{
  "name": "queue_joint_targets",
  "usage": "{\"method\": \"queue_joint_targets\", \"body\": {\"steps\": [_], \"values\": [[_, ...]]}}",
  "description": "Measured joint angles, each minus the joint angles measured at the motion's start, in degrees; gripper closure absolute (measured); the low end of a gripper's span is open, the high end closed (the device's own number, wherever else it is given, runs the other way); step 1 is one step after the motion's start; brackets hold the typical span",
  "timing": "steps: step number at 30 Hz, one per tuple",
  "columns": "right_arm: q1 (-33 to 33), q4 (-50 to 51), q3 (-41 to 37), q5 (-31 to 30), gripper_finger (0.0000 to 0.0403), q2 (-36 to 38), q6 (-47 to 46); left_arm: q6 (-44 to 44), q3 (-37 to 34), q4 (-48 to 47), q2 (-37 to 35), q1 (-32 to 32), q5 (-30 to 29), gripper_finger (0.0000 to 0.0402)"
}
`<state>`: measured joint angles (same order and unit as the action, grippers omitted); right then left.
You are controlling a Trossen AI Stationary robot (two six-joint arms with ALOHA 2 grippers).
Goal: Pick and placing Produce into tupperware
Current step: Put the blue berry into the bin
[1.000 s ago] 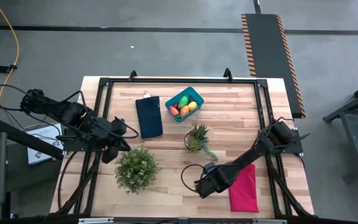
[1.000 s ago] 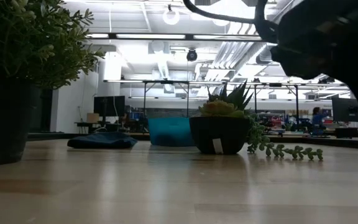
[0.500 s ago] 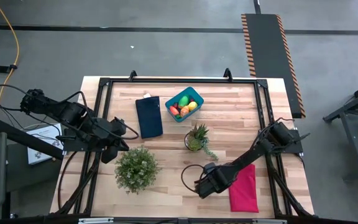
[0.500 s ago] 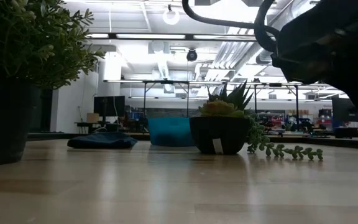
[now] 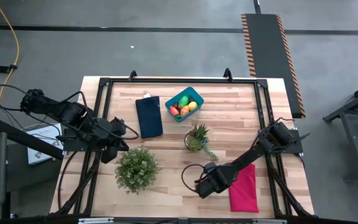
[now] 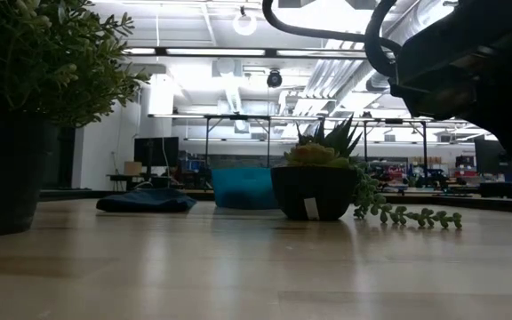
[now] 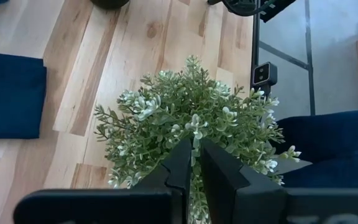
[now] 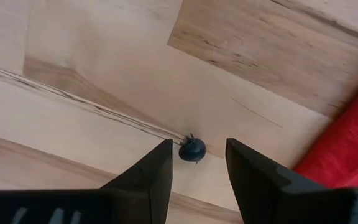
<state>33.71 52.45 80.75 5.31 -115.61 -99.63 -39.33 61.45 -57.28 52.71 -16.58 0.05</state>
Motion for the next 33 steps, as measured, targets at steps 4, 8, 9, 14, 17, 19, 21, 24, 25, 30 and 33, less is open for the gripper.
{"method": "queue_joint_targets", "body": {"steps": [4, 8, 9, 14, 17, 19, 21, 24, 25, 30, 33], "values": [[0.0, -0.25, 0.0, -0.15, 0.0263, 0.0, -0.44, 0.06, 0.0, 0.01, 0.0, -0.01, 0.0, 0.0376], [0.04, -0.44, 0.0, -0.36, 0.0263, 0.0, -0.63, 0.06, 0.0, 0.02, 0.0, 0.0, 0.0, 0.0376], [0.04, -0.5, 0.0, -0.36, 0.0263, -0.13, -0.6, 0.06, 0.0, 0.0, 0.0, 0.0, 0.0, 0.0376], [0.04, -1.53, 0.0, -0.27, 0.0263, -0.79, -0.6, 0.06, 0.0, 0.01, -0.02, 0.0, 0.0, 0.0376], [0.04, -2.0, 0.0, 0.17, 0.0263, -1.32, -0.42, 0.06, 0.0, -0.08, -0.04, 0.0, 0.0, 0.0376], [0.07, -1.88, 0.0, 0.34, 0.0263, -1.33, -0.44, 0.06, -0.02, -0.34, -0.02, 0.0, -0.02, 0.0376], [0.07, -1.71, 0.0, 0.6, 0.0263, -1.33, -0.57, 0.06, -0.02, -0.36, -0.02, 0.0, -0.02, 0.0376], [0.06, -1.3, 0.0, 0.85, 0.0263, -1.33, -0.44, 0.06, -0.02, -0.35, -0.02, 0.0, -0.02, 0.0376], [0.07, -1.28, 0.0, 0.87, 0.0263, -1.33, -0.39, 0.06, -0.02, -0.37, -0.02, 0.0, -0.02, 0.0376], [0.07, -1.29, 0.0, 0.96, 0.0263, -1.33, 0.36, 0.06, -0.02, -0.36, -0.02, 0.0, -0.02, 0.0376], [0.06, -1.3, 0.0, 1.26, 0.0263, -1.33, 0.69, 0.04, -0.02, -0.37, -0.02, -0.02, -0.02, 0.0376]]}}
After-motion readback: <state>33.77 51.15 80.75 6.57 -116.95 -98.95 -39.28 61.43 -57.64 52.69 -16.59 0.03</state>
